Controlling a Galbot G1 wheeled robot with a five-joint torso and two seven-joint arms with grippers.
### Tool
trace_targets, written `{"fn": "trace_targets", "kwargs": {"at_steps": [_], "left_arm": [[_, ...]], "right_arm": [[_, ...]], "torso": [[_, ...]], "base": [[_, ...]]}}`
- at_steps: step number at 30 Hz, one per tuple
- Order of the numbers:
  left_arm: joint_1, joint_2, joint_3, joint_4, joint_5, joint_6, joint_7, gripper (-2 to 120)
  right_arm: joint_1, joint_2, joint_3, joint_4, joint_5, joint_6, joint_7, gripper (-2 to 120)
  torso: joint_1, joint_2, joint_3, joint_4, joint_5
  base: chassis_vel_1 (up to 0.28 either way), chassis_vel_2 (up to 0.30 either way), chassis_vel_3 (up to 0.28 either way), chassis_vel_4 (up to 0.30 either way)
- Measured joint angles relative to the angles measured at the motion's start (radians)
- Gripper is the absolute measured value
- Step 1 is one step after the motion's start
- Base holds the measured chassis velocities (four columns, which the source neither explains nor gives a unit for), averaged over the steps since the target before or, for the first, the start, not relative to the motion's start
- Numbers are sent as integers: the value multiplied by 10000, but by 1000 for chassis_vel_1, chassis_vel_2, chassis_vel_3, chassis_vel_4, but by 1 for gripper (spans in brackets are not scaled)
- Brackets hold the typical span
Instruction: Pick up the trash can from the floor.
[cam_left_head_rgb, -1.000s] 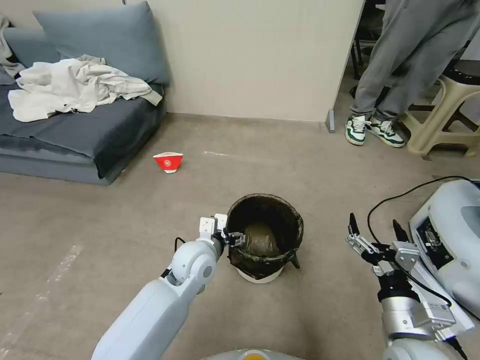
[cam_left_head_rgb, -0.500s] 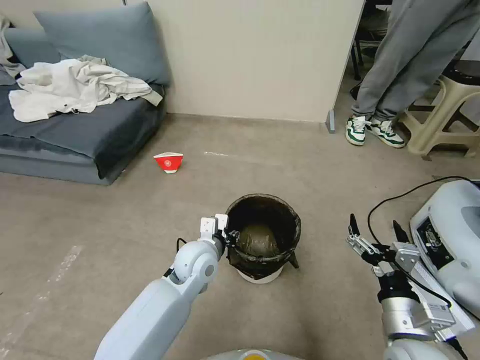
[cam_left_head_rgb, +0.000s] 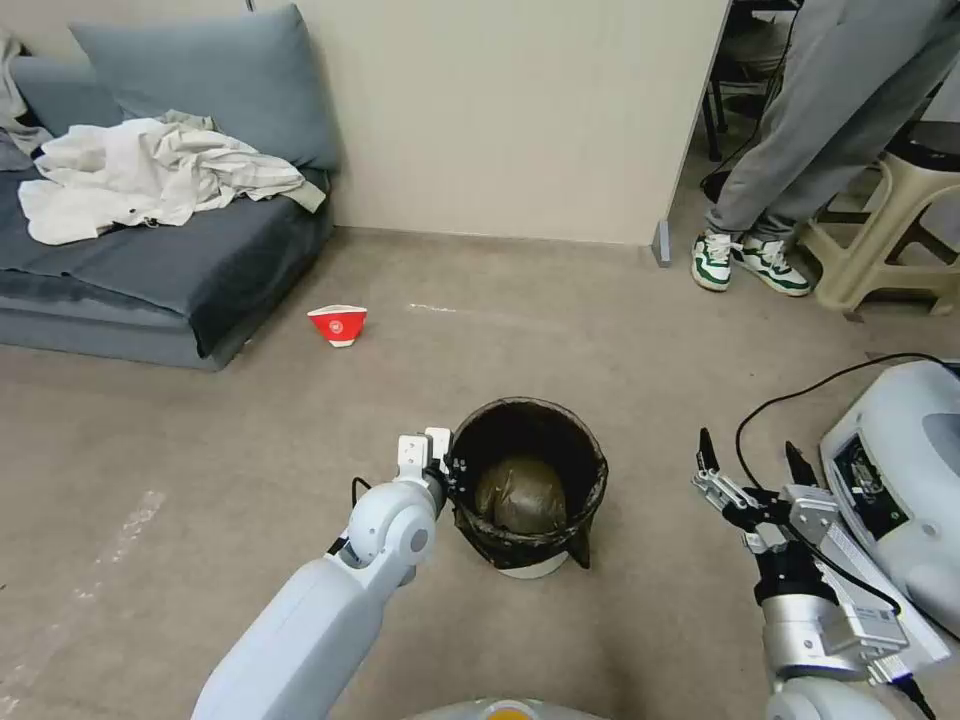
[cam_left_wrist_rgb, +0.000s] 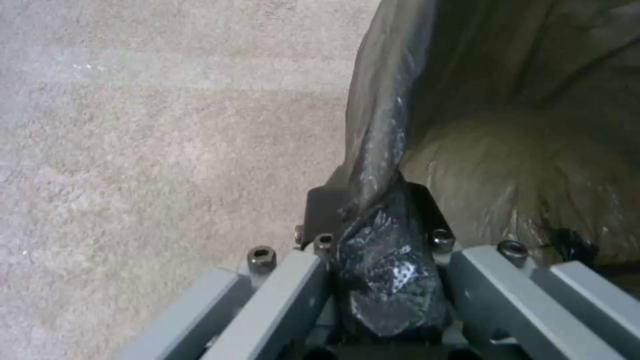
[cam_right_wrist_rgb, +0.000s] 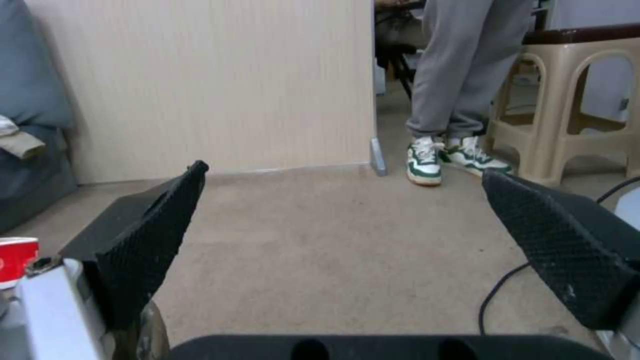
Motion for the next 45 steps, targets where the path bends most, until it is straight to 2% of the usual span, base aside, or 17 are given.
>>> {"fn": "trace_targets", "kwargs": {"at_steps": [9,12,21,34,45], "left_arm": [[-68,-23,-472,-559,-314,22,-139,1],[-66,132,-789,-1020,-718,25,-179,1],[190,395,-1383,-1754,-1205,26,-185,1],[832,757,-1976,-2693,-1654,25,-106,1],[1160,895,-2206,-3163,-1823,24,-67,1]], "right_arm": [[-3,-24,18,2,2,1,12,100],[-18,-19,18,35,3,1,14,100],[-57,-5,-2,93,-13,1,14,100],[-134,2,-39,181,-45,1,4,100],[-250,-3,-53,291,-62,10,-2,100]], "torso": [[1,-1,1,4,5],[1,-1,0,2,4],[1,-1,0,2,3],[1,-1,-2,3,3],[1,-1,-2,2,4]], "base": [[0,0,0,0],[0,0,0,0],[0,0,0,0],[0,0,0,0],[0,0,0,0]]}}
